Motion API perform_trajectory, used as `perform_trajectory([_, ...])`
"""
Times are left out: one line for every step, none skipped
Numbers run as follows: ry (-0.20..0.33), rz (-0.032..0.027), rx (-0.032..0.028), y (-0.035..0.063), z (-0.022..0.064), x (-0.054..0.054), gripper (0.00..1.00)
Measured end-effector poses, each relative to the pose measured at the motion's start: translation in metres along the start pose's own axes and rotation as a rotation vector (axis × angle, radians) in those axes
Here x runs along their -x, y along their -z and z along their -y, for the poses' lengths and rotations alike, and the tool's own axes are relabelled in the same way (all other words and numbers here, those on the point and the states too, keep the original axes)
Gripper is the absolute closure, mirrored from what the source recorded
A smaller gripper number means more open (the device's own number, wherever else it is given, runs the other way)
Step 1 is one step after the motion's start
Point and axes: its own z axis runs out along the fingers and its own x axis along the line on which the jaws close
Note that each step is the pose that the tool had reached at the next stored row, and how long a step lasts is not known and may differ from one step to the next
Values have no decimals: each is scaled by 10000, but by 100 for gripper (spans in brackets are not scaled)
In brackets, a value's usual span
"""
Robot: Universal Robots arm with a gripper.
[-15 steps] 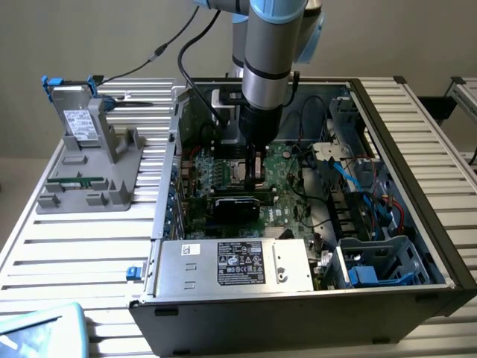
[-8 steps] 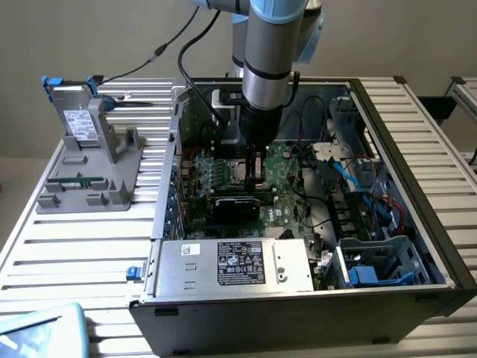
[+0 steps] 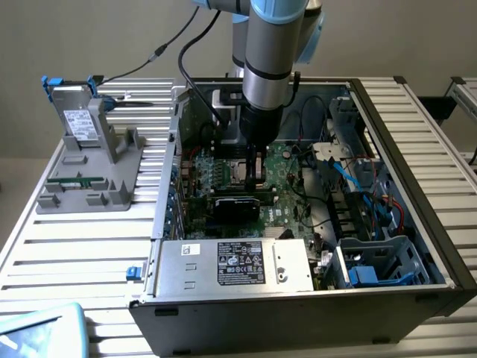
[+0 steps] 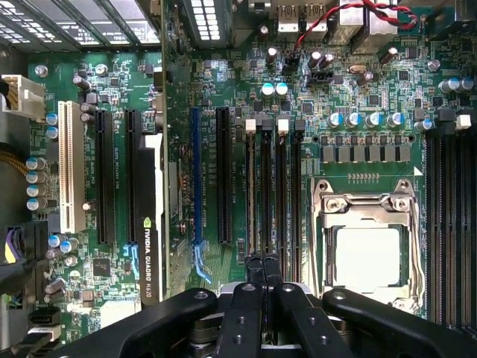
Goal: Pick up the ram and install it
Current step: 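Press down the ram until it locks into place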
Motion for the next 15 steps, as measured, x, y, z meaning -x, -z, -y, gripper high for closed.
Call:
perform_trajectory([-1, 1, -1, 0, 0, 0, 89])
perform_trajectory([1, 2, -10, -1, 0, 0, 89])
perform_trajectory([0, 3, -30, -1, -2, 0, 89])
perform_trajectory([1, 2, -54, -1, -4, 0, 89])
perform_trajectory([-1, 2, -73, -1, -6, 0, 89])
perform_trajectory([1, 2, -77, -1, -5, 0, 89])
perform_trajectory([1, 3, -77, -1, -5, 0, 89])
perform_trajectory([1, 3, -78, -1, -6, 0, 89])
perform_trajectory([0, 3, -79, -1, -6, 0, 89])
perform_trajectory([0, 2, -79, 0, -6, 0, 89])
perform_trajectory([0, 2, -79, -1, -6, 0, 89])
perform_trajectory([0, 2, -82, -1, -6, 0, 89])
perform_trajectory([0, 3, -92, -1, -7, 0, 89])
perform_trajectory([-1, 2, -101, -1, -8, 0, 89])
perform_trajectory([-1, 3, -112, -1, -10, 0, 89])
